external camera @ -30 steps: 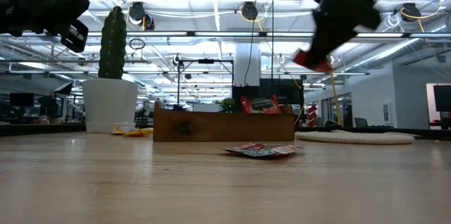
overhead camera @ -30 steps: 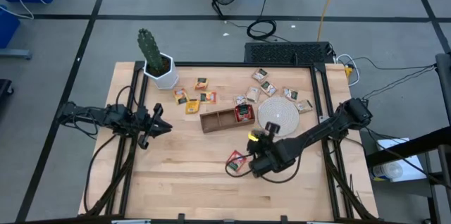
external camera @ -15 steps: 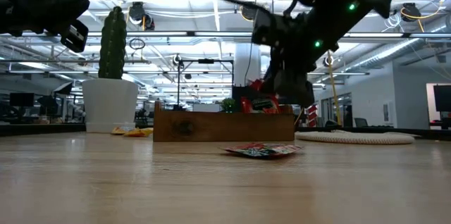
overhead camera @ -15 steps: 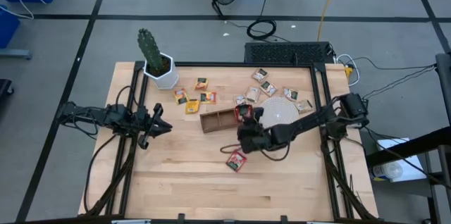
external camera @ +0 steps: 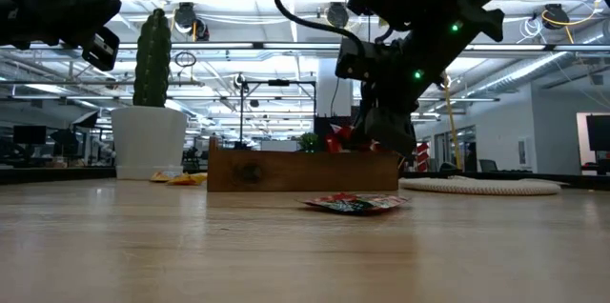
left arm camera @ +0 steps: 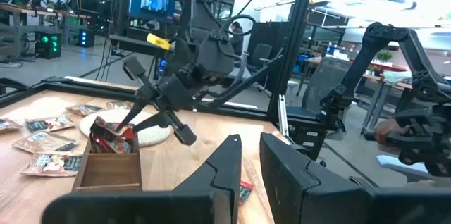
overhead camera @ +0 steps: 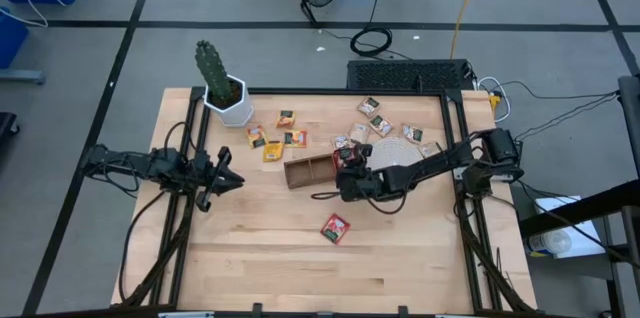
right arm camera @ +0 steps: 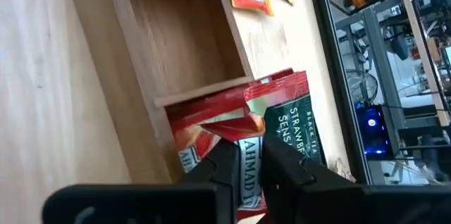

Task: Pick & Place Tea
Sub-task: Put the red tea bag into the right section of the wooden organizer

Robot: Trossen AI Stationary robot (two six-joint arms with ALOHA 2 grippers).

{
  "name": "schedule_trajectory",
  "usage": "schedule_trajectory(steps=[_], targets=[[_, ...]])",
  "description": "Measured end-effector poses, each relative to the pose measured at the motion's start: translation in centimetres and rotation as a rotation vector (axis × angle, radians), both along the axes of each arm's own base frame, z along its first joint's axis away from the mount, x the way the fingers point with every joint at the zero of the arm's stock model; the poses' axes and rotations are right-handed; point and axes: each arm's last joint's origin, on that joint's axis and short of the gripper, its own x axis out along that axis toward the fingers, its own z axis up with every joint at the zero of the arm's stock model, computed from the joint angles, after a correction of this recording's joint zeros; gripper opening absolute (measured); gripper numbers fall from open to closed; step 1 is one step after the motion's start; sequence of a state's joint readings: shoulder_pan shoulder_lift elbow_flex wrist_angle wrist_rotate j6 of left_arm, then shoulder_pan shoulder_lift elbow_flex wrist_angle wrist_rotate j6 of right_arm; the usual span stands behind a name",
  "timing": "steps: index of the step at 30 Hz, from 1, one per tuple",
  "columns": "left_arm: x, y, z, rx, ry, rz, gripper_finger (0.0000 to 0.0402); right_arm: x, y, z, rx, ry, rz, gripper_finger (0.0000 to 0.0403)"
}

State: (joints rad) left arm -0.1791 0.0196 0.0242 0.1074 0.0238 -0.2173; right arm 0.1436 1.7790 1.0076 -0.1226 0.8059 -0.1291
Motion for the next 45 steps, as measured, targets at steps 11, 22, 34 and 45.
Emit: schedule_trajectory(steps=[11, 22, 34, 45], targets=[[0.0, 0.0, 0.0, 0.000, 0.000, 0.000, 0.0058, 0.0, -0.2, -0.1, -0.004, -0.012, -0.004, 0.0093], [0.0, 0.0, 0.0, 0.000, 0.000, 0.000, 0.0058, 0.1, -0.2, 0.0, -0.020, 0.000, 0.021, 0.0180], [0.0, 0.0, 0.0, 0.000, 0.000, 0.000, 0.0058, 0.1, 0.0, -0.1, -0.017, 0.064, 0.113, 0.0227], [0.0, 0.0, 0.0, 0.000, 0.000, 0.000, 0.0058, -0.3, 0.2, 1.8, 0.011, 0.000, 0.116, 0.0229]])
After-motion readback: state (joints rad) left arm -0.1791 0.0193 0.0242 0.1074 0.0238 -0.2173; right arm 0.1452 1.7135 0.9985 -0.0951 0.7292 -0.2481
